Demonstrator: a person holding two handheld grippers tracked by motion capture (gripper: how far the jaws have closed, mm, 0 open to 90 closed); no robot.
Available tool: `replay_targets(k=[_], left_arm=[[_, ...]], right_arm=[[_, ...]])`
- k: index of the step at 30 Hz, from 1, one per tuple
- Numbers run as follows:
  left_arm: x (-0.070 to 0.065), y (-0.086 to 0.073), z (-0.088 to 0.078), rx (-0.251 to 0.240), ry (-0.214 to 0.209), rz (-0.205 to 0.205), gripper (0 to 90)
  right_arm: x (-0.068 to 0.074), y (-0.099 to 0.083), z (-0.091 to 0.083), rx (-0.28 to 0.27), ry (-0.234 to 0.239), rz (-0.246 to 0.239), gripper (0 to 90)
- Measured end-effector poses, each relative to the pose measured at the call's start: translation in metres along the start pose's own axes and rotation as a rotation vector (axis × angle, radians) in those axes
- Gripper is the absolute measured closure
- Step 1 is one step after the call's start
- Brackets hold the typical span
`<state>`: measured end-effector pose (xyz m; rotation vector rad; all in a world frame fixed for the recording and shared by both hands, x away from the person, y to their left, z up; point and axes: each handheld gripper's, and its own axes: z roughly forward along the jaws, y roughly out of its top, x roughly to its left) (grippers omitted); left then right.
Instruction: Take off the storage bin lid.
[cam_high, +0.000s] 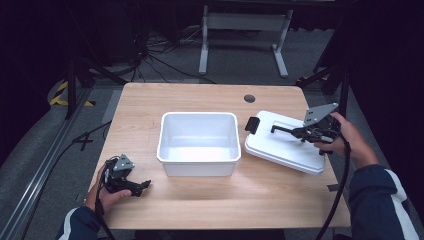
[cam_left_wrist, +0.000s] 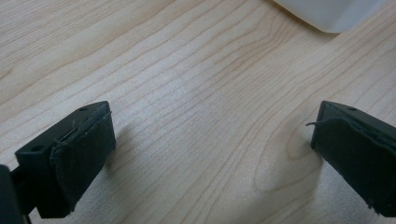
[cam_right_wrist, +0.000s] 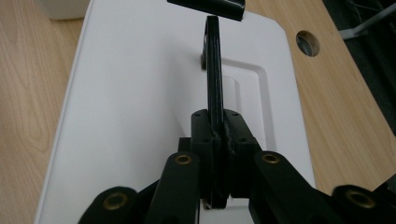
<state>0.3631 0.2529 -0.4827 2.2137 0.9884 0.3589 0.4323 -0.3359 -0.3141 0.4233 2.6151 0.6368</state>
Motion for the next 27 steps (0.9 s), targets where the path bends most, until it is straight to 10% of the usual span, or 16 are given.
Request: replay_targets(k=[27], left_arm=[[0.0,0.0,0.0,0.0,-0.002,-0.001,0.2]], right_arm=[[0.006,-0.022,0.062,0.063,0.08,0.047,84.6]])
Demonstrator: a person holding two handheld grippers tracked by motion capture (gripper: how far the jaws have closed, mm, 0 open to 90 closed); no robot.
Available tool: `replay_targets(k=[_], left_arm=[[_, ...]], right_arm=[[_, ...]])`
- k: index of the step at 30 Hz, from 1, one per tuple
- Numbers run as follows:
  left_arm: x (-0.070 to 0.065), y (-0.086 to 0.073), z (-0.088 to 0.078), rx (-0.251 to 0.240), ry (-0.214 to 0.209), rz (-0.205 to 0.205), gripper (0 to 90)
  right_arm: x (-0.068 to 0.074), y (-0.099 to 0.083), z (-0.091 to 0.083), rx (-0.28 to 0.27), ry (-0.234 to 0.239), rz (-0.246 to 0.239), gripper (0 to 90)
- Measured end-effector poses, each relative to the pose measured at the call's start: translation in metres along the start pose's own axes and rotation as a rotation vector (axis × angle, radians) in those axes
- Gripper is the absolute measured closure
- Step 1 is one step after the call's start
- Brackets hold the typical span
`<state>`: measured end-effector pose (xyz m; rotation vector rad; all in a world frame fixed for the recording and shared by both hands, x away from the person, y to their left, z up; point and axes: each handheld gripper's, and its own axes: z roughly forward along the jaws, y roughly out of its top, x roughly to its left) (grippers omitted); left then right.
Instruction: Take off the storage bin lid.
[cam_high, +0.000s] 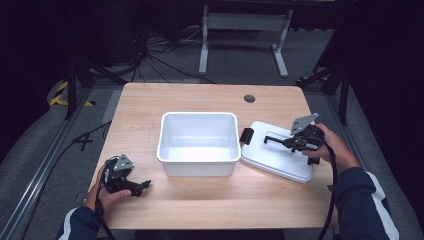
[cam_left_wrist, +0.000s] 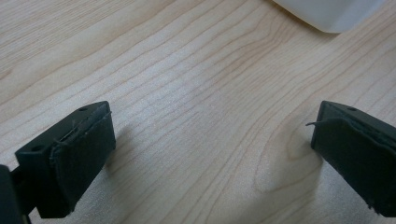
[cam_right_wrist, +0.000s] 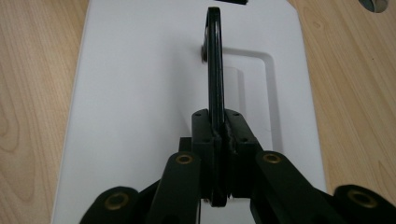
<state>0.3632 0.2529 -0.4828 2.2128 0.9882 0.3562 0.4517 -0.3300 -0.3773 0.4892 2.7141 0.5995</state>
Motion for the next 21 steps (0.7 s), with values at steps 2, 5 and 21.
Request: replay_targets(k=[2,5,21], left_arm=[[0.0008,0.0003,0.0001,-0.004,0.004,0.012,0.2],[0.0003,0.0001,0.0001,-0.002,0.002,0.005,0.2],[0.0003,0.0001,0.0002,-0.003,0.002,0.005,0.2]], right_arm=[[-0.0001,0.0005,0.0016,0.003,-0.005,-0.003,84.6],[-0.0005,0.0006,0.0025,-0.002,0.002,0.002,84.5],[-0.0022,-0.0004,-0.0029,-0.107,-0.018,0.062,81.7]])
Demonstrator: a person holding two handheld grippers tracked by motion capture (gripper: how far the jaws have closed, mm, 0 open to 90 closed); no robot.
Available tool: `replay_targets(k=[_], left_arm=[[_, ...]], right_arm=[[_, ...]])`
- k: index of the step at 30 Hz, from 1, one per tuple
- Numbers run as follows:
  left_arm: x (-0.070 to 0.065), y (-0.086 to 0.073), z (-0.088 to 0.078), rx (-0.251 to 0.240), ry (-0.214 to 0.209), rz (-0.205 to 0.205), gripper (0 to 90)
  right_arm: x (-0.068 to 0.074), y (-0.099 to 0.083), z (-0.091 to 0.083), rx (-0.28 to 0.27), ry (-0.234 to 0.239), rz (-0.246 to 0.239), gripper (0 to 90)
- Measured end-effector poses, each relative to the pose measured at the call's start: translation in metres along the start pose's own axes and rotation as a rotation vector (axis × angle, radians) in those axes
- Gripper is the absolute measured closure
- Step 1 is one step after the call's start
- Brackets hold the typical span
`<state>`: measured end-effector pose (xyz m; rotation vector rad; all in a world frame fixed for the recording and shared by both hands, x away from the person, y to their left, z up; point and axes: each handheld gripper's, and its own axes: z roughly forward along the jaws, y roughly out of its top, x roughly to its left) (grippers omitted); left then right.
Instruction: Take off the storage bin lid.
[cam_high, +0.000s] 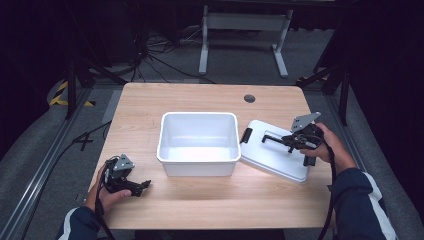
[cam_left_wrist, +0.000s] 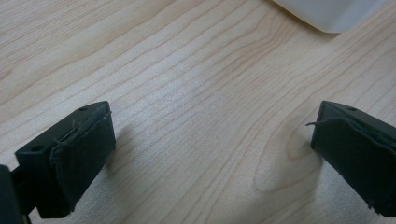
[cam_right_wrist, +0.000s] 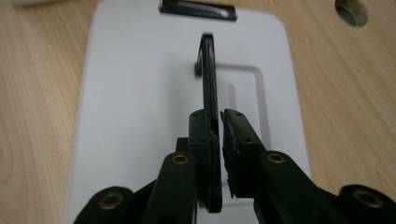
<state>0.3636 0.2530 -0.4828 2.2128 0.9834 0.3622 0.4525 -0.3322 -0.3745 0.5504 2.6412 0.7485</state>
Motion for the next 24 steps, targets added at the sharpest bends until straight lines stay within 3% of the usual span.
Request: replay_targets(k=[16,24], left_arm=[[0.0,0.0,0.0,0.002,-0.002,-0.003,0.2],[0.0,0.0,0.0,0.0,0.001,0.0,0.2]], right_arm=[[0.014,0.003,-0.018,-0.067,-0.031,0.024,72.6],[0.029,-0.004,-0.028,-0.119,-0.031,0.034,66.1]])
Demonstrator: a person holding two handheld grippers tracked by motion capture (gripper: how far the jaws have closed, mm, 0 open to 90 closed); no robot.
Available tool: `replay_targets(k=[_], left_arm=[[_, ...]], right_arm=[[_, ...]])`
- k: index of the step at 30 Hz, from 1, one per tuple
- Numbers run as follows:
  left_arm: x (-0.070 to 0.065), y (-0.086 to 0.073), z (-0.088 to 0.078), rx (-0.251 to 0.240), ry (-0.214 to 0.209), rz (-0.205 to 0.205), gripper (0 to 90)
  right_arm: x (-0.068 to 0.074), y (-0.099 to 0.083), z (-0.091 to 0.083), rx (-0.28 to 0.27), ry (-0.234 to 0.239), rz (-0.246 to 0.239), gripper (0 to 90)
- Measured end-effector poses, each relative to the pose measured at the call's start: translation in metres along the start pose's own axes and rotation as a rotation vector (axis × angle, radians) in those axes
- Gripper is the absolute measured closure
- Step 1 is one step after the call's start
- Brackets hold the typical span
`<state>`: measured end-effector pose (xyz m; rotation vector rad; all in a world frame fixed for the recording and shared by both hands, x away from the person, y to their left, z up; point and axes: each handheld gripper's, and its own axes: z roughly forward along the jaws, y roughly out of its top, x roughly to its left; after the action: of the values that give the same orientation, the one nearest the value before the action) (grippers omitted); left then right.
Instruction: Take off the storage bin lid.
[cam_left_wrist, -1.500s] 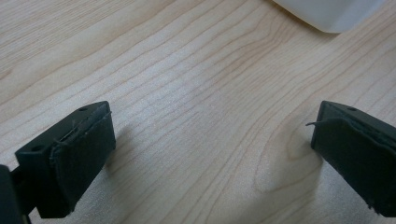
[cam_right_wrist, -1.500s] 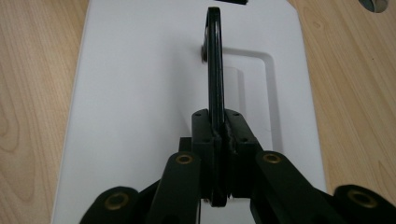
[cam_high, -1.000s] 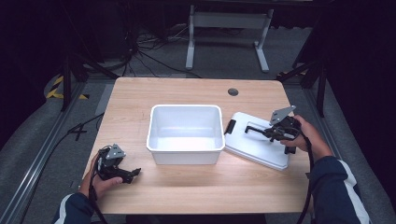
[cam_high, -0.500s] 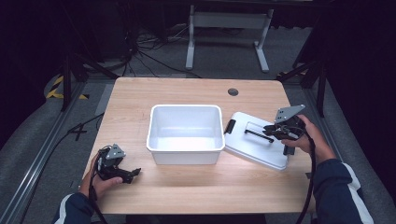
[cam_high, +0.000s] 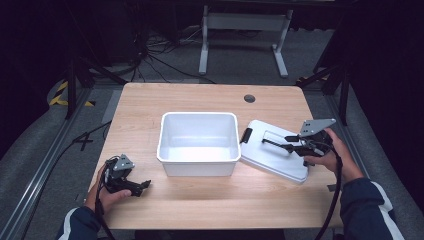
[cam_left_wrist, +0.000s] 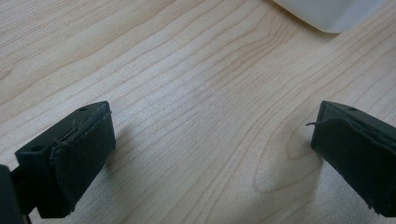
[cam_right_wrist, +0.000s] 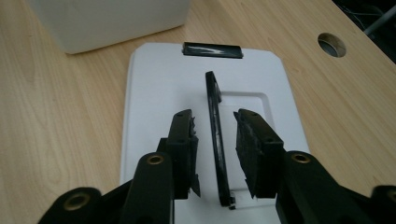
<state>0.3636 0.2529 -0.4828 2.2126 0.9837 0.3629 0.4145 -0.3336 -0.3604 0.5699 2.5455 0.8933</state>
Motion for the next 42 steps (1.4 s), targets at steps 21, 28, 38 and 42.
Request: replay_targets(k=[21,28,38,42], left_arm=[[0.0,0.0,0.0,0.001,-0.001,-0.001,0.2],[0.0,0.0,0.0,0.003,-0.003,-0.005,0.2],[0.0,0.0,0.0,0.003,-0.003,-0.005,0.2],[0.0,0.0,0.0,0.001,0.0,0.0,0.2]], right_arm=[[0.051,-0.024,-0.003,-0.085,0.053,-0.005,52.7],[0.069,-0.033,0.003,-0.121,0.1,-0.002,49.6],[0.097,-0.055,0.023,-0.109,0.155,0.018,41.6],[0.102,-0.063,0.027,-0.126,0.164,0.05,36.8]])
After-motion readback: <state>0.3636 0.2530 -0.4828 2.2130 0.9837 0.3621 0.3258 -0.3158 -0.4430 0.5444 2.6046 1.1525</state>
